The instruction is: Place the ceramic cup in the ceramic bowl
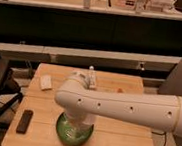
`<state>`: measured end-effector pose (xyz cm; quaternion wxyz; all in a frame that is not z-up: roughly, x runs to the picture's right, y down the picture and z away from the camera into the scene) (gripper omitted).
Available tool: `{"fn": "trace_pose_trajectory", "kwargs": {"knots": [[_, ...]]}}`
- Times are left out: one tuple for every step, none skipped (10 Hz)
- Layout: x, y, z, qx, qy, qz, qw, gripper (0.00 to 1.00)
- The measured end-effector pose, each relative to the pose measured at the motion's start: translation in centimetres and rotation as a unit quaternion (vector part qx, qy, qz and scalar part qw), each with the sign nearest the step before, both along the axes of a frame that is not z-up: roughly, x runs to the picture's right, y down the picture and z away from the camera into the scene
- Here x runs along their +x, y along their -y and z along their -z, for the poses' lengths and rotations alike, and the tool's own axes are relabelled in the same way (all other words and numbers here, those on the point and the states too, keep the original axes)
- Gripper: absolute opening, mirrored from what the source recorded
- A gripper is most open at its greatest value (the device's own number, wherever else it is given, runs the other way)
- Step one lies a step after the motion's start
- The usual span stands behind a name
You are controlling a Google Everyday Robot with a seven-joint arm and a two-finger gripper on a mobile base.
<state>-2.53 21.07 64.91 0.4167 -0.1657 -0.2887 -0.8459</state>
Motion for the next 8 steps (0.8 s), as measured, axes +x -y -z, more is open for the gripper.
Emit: {"fn": "trace_pose_trajectory", "kwargs": {"knots": [[-0.1,0.1,-0.2,0.000,0.002,0.001,1.0000,0.66],[-0.1,0.2,-0.5,-0.001,0.003,0.001,1.0000,0.75],[-0.1,0.2,-0.9,-0.002,0.002,0.002,1.0000,0.79],[0.1,0.2,-1.3,-0.004,0.000,0.002,1.0000,0.80],[0.3,0.1,-1.6,-0.006,-0.001,0.002,1.0000,0.79],[0.5,-0.1,-1.6,-0.009,-0.001,0.002,1.0000,0.73],[0.5,-0.6,-1.4,-0.012,0.001,0.002,0.9999,0.64],[0.5,-1.0,-1.3,-0.014,0.002,0.002,0.9999,0.54]]}}
